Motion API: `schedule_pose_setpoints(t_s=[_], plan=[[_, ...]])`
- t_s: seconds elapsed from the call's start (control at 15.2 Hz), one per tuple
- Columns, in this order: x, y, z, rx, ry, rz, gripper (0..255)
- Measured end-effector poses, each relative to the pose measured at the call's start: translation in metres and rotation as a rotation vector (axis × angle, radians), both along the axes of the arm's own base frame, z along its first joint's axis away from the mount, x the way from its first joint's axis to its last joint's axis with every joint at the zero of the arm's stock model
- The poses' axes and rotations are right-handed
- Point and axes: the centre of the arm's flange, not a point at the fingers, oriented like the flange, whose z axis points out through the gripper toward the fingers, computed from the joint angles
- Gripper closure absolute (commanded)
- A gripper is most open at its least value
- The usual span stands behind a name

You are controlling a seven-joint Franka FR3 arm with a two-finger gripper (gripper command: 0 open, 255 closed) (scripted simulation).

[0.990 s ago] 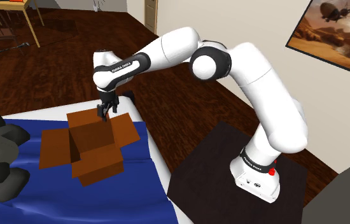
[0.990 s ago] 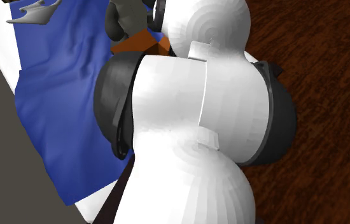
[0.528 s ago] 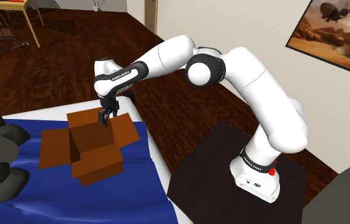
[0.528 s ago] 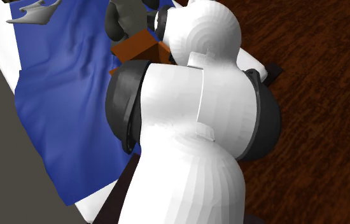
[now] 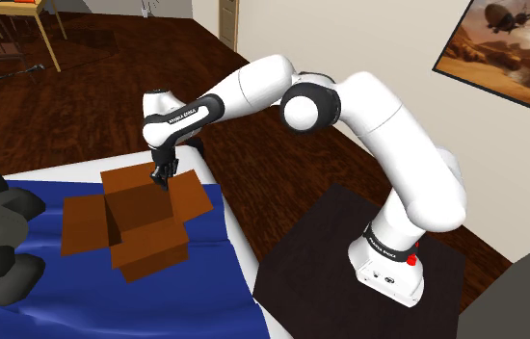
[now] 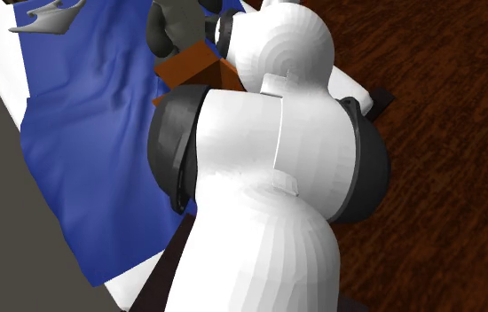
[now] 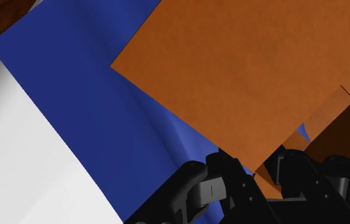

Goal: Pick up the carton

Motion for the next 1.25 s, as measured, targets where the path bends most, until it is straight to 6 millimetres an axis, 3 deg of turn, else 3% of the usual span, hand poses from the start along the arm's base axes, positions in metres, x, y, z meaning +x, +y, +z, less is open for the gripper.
schedule_pose_setpoints(t_s=[0.33,1.25], plan=[[0.0,0.0,0.005,0.0,0.002,0.0,255],[-0.001,0.0,0.076,0.001,0.001,0.001,255]])
